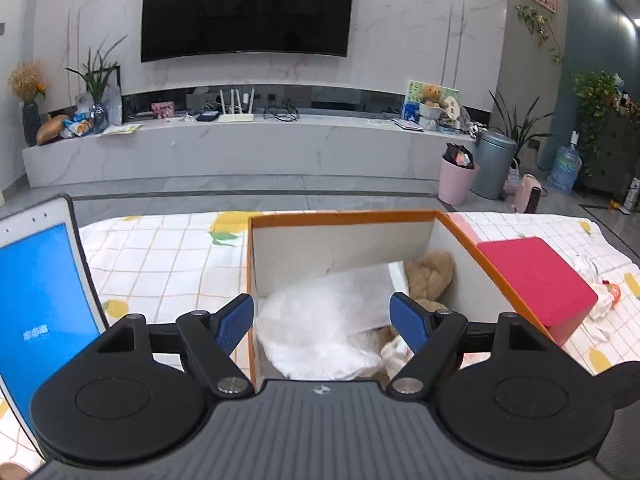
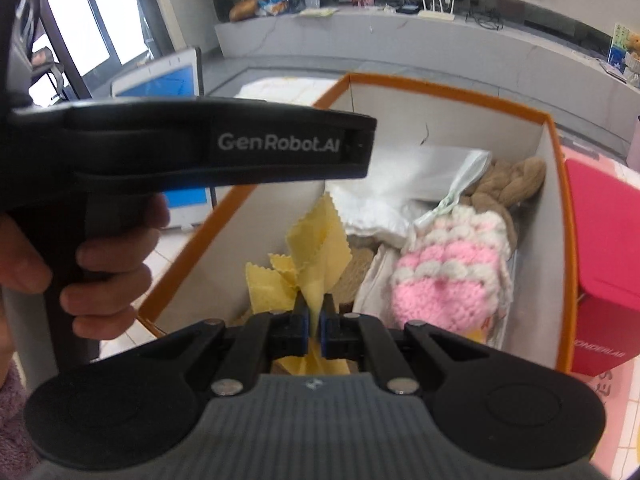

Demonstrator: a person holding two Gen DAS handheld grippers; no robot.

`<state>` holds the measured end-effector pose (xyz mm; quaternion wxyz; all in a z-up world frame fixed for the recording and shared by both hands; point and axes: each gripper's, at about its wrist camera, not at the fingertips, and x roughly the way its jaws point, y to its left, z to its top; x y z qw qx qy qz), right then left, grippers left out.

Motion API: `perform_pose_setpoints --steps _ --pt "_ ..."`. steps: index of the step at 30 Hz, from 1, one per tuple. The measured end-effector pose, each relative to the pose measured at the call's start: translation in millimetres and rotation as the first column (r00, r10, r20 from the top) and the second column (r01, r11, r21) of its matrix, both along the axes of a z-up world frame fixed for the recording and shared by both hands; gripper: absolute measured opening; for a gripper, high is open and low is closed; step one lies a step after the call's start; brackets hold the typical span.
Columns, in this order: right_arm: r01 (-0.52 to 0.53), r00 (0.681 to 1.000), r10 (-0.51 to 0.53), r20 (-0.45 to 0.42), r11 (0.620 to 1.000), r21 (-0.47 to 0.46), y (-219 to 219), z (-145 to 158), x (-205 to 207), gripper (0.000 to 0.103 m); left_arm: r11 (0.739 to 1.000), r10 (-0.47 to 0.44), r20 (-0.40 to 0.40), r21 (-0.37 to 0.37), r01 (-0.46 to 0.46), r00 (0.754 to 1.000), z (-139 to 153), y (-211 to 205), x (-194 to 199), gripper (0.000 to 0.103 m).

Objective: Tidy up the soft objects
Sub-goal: 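Lower the yellow cloth into the orange box and open the right gripper, then move both tools back toward the orange ball and plastic bundle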

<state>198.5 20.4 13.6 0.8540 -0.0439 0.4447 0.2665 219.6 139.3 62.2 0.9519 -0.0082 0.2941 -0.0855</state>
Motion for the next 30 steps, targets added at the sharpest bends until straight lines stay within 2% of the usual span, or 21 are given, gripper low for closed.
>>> perform_pose_setpoints --steps 5,7,8,9,10,12,14,16,18,22,26,30 --pt "0.006 1.000 -0.007 -0.025 1.000 -0.016 5 -12 3 0.002 1.000 -0.008 -0.004 0.005 0.008 1.000 -3 0 0 0.091" --pt "-0.015 1.000 0.014 -0.021 1.000 -0.021 6 -14 1 0.010 1.000 -0.006 -0.005 0.004 0.006 1.000 -4 1 1 0.091" --pt "-0.012 1.000 0.012 -0.008 1.000 -0.021 4 -14 1 0.011 1.000 -0.005 -0.006 0.006 0.005 1.000 -4 1 0 0.091" --pt "-0.007 1.000 0.007 0.004 1.000 -0.018 2 -12 0 0.027 1.000 -0.006 -0.006 0.012 0.006 1.000 -4 1 0 0.091" --pt "0.003 1.000 -0.003 0.020 1.000 -0.010 0 -9 -1 0.051 1.000 -0.012 -0.004 0.018 0.012 1.000 -3 0 0 0.091" --pt "-0.001 0.999 0.000 0.042 1.000 0.019 -6 -4 -2 0.078 1.000 -0.017 -0.002 0.021 0.017 1.000 -2 -1 -2 0.091" --pt "-0.019 0.997 0.016 0.070 0.999 0.036 -9 4 -9 0.081 1.000 -0.015 0.006 0.019 0.014 1.000 4 -3 -3 0.091" --pt "-0.038 0.994 0.035 0.103 0.999 0.026 -11 13 -16 0.089 1.000 0.005 0.022 0.023 -0.005 1.000 10 -5 -6 0.091" --pt "-0.033 0.989 0.030 0.148 0.999 0.015 -14 22 -25 0.093 0.999 0.012 0.038 0.034 -0.013 0.999 19 -10 -10 0.091" --pt "-0.032 0.984 0.024 0.179 0.999 0.042 -30 42 -38 0.093 0.999 0.002 0.063 0.045 -0.005 0.998 38 -23 -23 0.091" --pt "0.001 0.975 -0.013 0.221 0.998 0.056 -63 69 -56 0.097 0.999 -0.022 0.085 0.032 0.020 0.996 58 -46 -39 0.091" --pt "0.070 0.962 -0.073 0.264 0.997 0.023 -113 90 -78 0.098 0.998 -0.067 0.123 0.027 0.064 0.990 72 -76 -60 0.091"
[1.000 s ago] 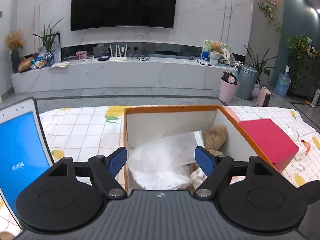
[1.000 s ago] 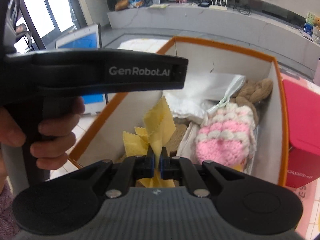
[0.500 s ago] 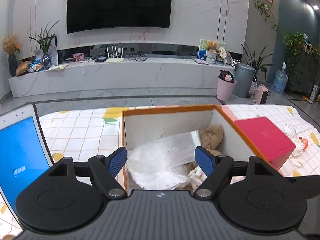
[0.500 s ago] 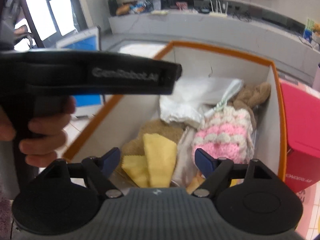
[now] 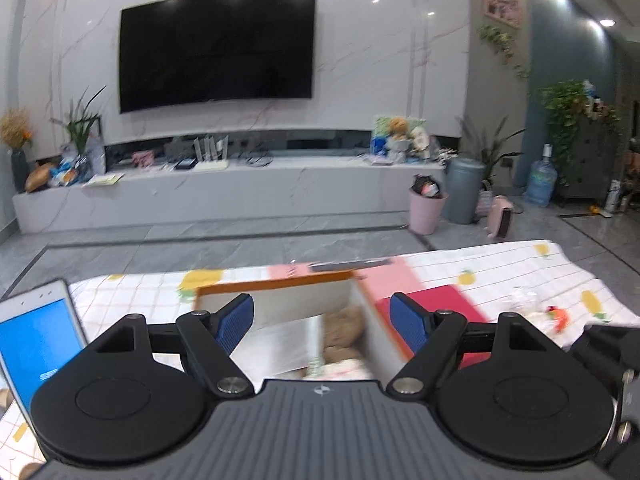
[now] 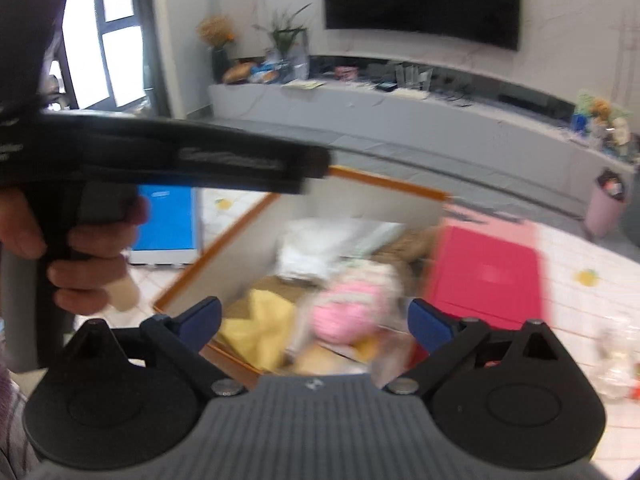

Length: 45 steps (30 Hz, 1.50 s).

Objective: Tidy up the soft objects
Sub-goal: 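Move both tools back toward the orange ball and plastic bundle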

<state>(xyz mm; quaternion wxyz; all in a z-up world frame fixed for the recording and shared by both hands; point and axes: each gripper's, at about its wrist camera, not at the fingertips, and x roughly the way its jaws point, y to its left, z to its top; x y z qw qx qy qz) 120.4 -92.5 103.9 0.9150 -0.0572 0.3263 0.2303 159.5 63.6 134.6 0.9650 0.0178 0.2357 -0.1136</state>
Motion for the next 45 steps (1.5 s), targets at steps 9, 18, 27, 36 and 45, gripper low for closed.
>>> perform_pose_setpoints --steps 9,18,27,36,45 --pt "0.248 0.969 -0.249 -0.001 0.967 -0.054 -134 2 -40 0.100 0.991 -0.116 -0.003 0.072 0.116 0.993 -26 -99 -52 0.091" --pt "0.456 0.886 -0.458 -0.071 0.889 -0.042 -235 -49 -42 0.100 0.968 -0.223 -0.081 0.096 0.230 0.972 -76 -176 -66 0.091" --pt "0.610 0.787 -0.613 -0.074 0.790 -0.053 -323 -105 31 0.099 0.955 -0.269 -0.139 0.094 0.283 0.953 -118 -233 -34 0.091" --pt "0.549 0.835 -0.550 0.013 0.833 -0.067 -359 -148 86 0.095 0.961 -0.263 -0.191 0.033 0.274 0.946 -150 -264 5 0.091" --pt "0.432 0.900 -0.437 -0.002 0.891 -0.138 -347 -183 132 0.087 0.953 -0.302 -0.219 -0.035 0.302 0.928 -162 -260 10 0.091"
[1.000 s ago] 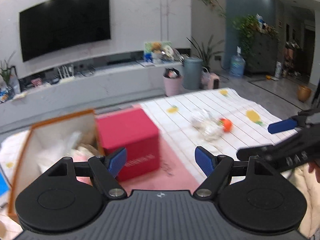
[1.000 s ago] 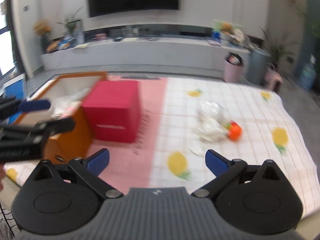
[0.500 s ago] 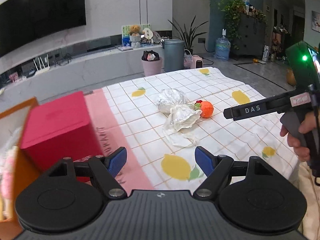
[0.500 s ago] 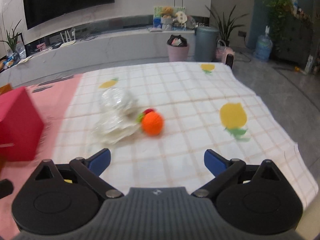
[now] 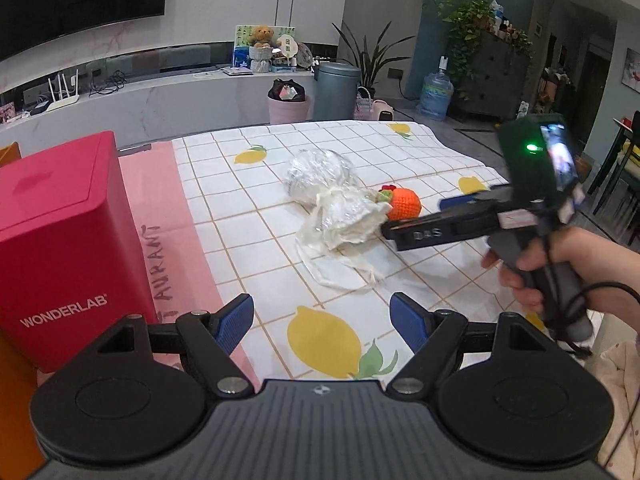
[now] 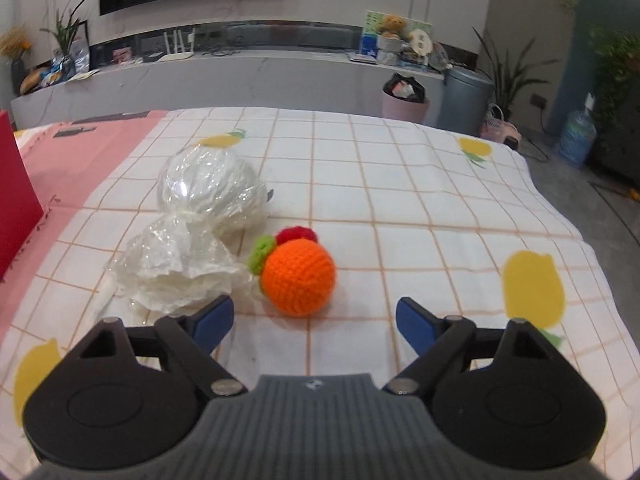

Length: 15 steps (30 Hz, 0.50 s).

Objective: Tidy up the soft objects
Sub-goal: 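Grasp the orange knitted ball with the right gripper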

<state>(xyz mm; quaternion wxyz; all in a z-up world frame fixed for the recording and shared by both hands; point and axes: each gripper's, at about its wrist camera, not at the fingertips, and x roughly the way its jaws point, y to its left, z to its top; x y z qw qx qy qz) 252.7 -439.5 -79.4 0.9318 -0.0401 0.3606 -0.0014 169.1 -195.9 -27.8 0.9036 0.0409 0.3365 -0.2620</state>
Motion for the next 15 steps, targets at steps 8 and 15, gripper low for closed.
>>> perform_pose_setpoints --steps 8,15 --pt "-0.021 1.000 0.020 0.022 0.997 0.068 -3 -5 8 0.043 0.999 0.029 -0.014 -0.013 -0.029 0.999 -1 12 -8 0.091" --pt "-0.011 0.999 0.015 -0.042 0.995 0.100 3 2 -17 0.042 0.998 0.059 -0.029 -0.035 -0.060 0.998 7 34 -20 0.091"
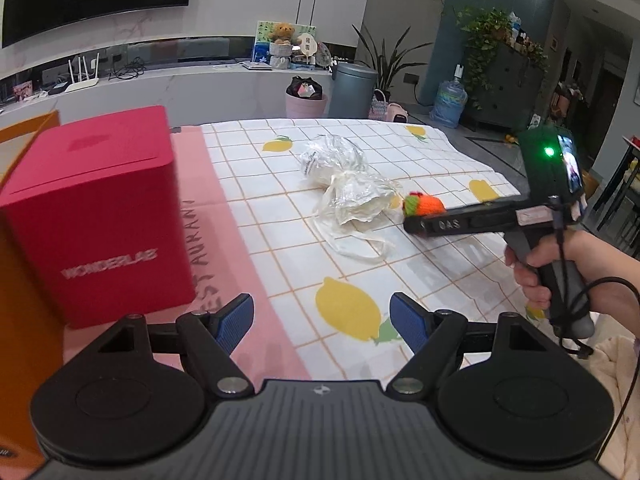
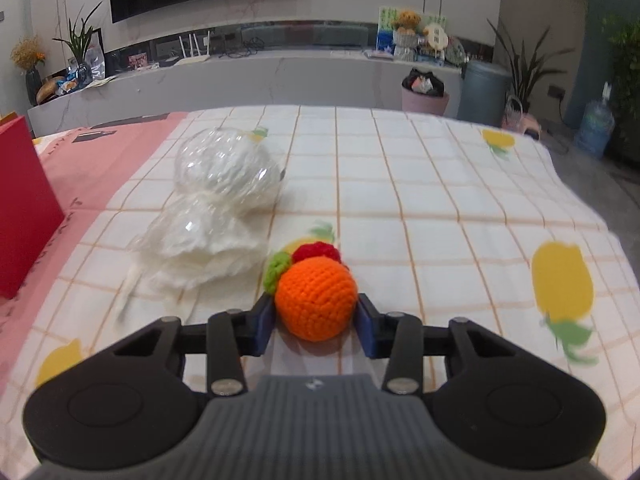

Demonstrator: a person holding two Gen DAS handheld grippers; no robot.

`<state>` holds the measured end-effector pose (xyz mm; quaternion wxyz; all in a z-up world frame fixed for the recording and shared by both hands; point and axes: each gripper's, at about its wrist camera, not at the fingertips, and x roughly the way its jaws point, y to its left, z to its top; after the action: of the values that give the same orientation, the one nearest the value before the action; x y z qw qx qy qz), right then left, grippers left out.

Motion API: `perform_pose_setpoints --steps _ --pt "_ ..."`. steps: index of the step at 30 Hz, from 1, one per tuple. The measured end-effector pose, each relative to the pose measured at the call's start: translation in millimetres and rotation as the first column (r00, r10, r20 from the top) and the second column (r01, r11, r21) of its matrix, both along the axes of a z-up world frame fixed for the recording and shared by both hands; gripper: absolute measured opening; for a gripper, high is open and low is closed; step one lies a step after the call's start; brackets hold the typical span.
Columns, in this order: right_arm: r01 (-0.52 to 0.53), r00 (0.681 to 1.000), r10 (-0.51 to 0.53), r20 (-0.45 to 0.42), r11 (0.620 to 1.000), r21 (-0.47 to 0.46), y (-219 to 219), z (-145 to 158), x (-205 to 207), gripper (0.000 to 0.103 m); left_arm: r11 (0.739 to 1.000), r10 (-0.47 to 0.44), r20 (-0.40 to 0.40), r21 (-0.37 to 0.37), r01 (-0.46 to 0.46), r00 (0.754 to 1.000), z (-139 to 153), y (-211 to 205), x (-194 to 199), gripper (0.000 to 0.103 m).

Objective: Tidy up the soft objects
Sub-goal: 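Grasp the orange knitted ball with the right gripper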

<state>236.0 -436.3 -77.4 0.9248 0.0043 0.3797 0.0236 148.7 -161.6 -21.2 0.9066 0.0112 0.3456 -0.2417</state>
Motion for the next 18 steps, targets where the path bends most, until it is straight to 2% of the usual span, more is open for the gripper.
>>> perform_pose_setpoints --steps 10,14,15,16,18 --pt "-0.093 0.987 0.086 -0.138 0.995 -0.045 50 12 -73 0.042 1.000 0.000 -0.023 -0.021 0.000 1.000 9 37 -25 0.091" --pt "-0.078 0.987 0.064 -0.148 0.993 -0.090 63 14 -84 0.041 1.000 0.004 -0.019 -0.017 -0.004 1.000 11 49 -35 0.091" --pt "-0.065 0.987 0.051 -0.150 0.994 -0.086 64 15 -84 0.044 1.000 0.004 -0.024 -0.019 -0.005 1.000 13 51 -37 0.091" --pt "-0.050 0.988 0.038 -0.150 0.996 -0.078 63 16 -84 0.053 1.000 0.004 -0.027 -0.023 -0.005 1.000 14 55 -39 0.091" --pt "-0.039 0.990 0.031 -0.134 0.997 -0.061 61 17 -85 0.061 1.000 0.007 -0.025 -0.027 -0.007 1.000 16 60 -41 0.091"
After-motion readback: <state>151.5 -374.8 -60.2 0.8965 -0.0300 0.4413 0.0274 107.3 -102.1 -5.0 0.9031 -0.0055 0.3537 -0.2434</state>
